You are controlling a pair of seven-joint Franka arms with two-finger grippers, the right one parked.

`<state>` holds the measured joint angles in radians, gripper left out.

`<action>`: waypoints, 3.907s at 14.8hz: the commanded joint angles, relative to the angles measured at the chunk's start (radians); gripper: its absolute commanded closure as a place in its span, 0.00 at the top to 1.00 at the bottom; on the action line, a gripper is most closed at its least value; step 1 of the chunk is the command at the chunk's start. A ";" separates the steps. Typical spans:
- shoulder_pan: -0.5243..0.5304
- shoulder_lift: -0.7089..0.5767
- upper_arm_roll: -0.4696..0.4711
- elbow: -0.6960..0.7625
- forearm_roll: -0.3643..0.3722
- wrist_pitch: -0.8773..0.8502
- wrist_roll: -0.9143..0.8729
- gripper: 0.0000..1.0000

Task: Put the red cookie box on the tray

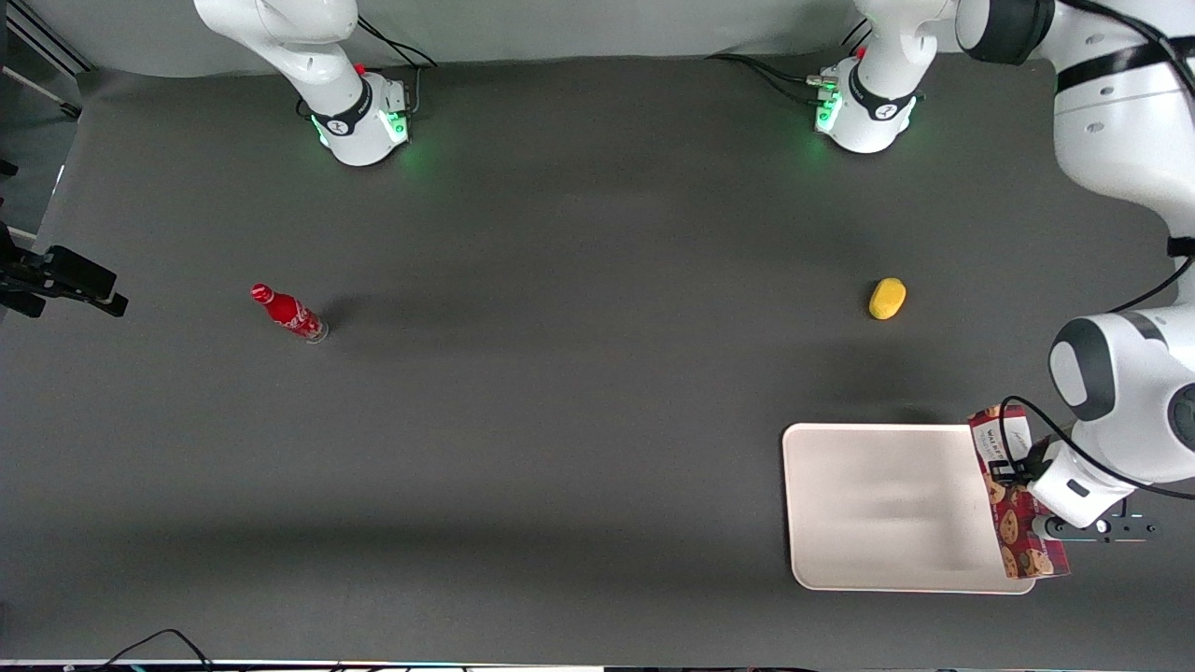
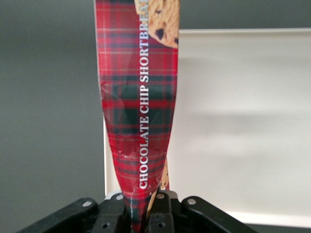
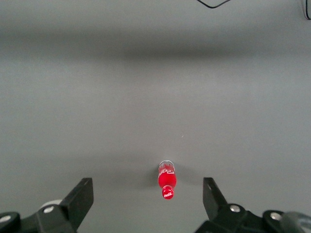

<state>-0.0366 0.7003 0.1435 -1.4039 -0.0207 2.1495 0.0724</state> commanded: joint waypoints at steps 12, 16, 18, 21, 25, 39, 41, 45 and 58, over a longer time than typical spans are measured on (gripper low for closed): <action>0.018 0.130 0.011 0.025 -0.084 0.079 0.118 0.00; 0.017 0.130 0.011 0.025 -0.091 0.079 0.118 0.31; 0.018 0.134 0.011 0.025 -0.093 0.079 0.118 0.85; 0.018 0.134 0.011 0.028 -0.091 0.081 0.119 1.00; 0.017 0.134 0.011 0.029 -0.091 0.092 0.118 1.00; -0.011 -0.307 -0.041 0.030 -0.071 -0.482 -0.109 1.00; -0.016 -0.442 -0.063 -0.099 -0.052 -0.491 -0.152 1.00; -0.011 -0.658 -0.119 -0.301 0.007 -0.505 -0.207 1.00; 0.159 -0.835 -0.343 -0.357 0.057 -0.612 -0.221 1.00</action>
<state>0.1083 -0.0768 -0.1860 -1.7600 0.0229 1.5669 -0.1343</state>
